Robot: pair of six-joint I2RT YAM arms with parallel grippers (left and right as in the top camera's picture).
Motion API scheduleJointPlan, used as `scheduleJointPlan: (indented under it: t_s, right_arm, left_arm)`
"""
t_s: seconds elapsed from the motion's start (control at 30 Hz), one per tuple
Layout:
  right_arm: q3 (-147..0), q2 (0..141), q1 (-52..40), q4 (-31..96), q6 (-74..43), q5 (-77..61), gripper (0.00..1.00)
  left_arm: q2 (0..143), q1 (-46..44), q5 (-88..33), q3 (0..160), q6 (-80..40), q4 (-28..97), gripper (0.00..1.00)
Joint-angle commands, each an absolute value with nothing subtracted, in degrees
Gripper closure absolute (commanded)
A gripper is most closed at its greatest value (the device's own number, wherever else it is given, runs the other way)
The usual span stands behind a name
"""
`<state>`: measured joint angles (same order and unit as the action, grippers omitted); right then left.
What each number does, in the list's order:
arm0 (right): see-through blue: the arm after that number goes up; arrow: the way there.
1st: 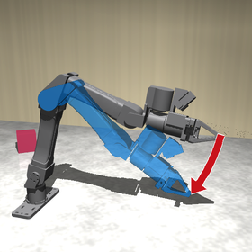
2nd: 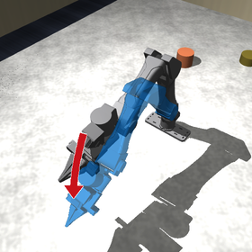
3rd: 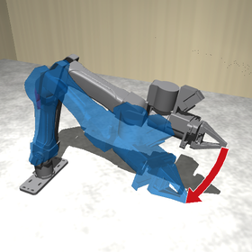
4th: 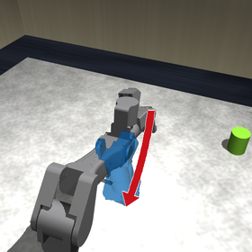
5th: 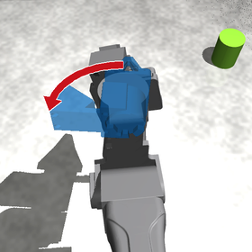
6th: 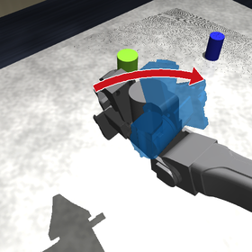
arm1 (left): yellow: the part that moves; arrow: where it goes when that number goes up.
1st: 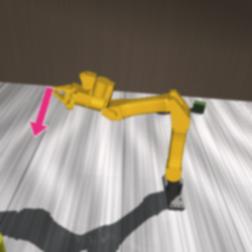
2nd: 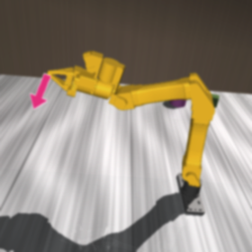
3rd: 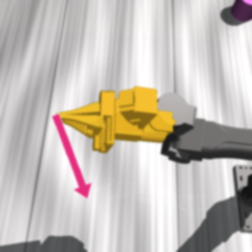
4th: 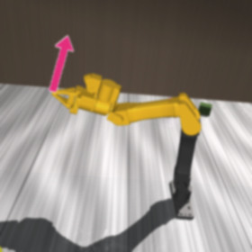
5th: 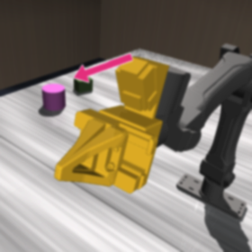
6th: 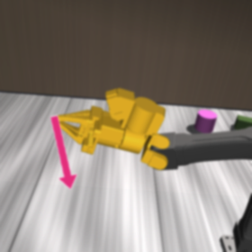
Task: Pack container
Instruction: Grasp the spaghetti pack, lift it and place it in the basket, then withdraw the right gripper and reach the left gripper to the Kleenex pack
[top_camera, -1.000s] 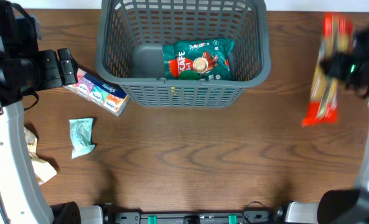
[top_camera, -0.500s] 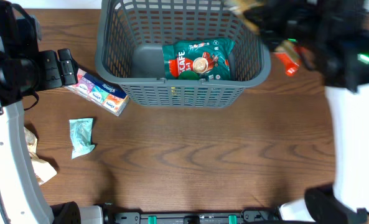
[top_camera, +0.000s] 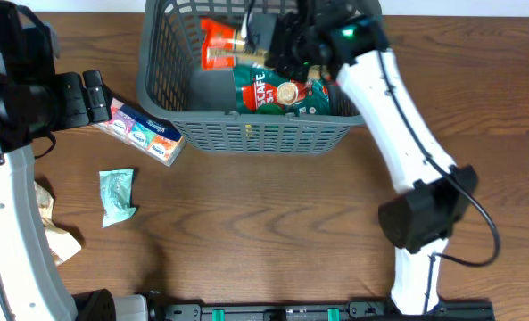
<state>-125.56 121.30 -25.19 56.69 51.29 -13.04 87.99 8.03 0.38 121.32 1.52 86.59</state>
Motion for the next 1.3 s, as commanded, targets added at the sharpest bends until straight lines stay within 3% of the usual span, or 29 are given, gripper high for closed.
scheduleJointPlan:
  t_s: [0.0, 0.13, 0.17, 0.2, 0.23, 0.33, 0.4, 0.6, 0.7, 0.9, 1.07, 1.27]
  right_arm:
    - [-127.1, 123.5, -26.6, 55.7, 52.7, -14.0, 0.99]
    - [-127.1, 127.0, -26.7, 55.7, 52.1, -13.9, 0.98]
    - [-127.1, 127.4, -26.7, 55.6, 51.8, -13.9, 0.91]
    - [-127.1, 127.5, -26.5, 55.1, 50.8, -13.7, 0.69]
    - [-127.1, 127.5, -26.4, 54.8, 50.2, -13.6, 0.55]
    - [-127.5, 126.7, -25.9, 53.7, 48.1, -13.3, 0.29]
    - [-128.7, 125.6, -25.3, 53.8, 45.6, -13.3, 0.01]
    - [-137.2, 119.5, -20.2, 56.0, 32.3, -13.3, 0.01]
    - [-141.9, 116.0, -14.9, 58.1, 19.5, -13.3, 0.01]
    - [-144.2, 111.2, -1.6, 73.0, -3.7, -13.7, 0.01]
    - [-142.9, 111.3, 4.8, 86.4, -3.7, -12.6, 0.01]
    - [-133.5, 111.4, 6.0, 87.9, -4.2, -4.3, 0.01]
  left_arm:
    - [88.1, 8.2, 0.4, 121.2, 1.2, 86.7, 0.01]
    - [88.1, 8.2, 0.4, 121.2, 1.2, 86.7, 0.01]
    - [88.1, 8.2, 0.4, 121.2, 1.2, 86.8, 0.01]
    - [88.1, 8.2, 0.4, 121.2, 1.2, 86.8, 0.01]
    - [88.1, 8.2, 0.4, 121.2, 1.2, 86.8, 0.01]
    - [88.1, 8.2, 0.4, 121.2, 1.2, 86.8, 0.01]
    - [88.1, 8.2, 0.4, 121.2, 1.2, 86.8, 0.01]
    - [88.1, 8.2, 0.5, 121.2, -2.0, 86.6, 0.01]
    - [88.1, 8.2, 0.5, 121.2, -5.2, 86.3, 0.01]
    - [88.0, 8.2, 0.5, 121.2, -10.7, 86.3, 0.01]
    - [88.0, 8.2, 2.9, 121.2, -10.9, 86.5, 0.02]
    - [88.0, 8.2, 5.6, 121.2, -11.6, 85.0, 0.01]
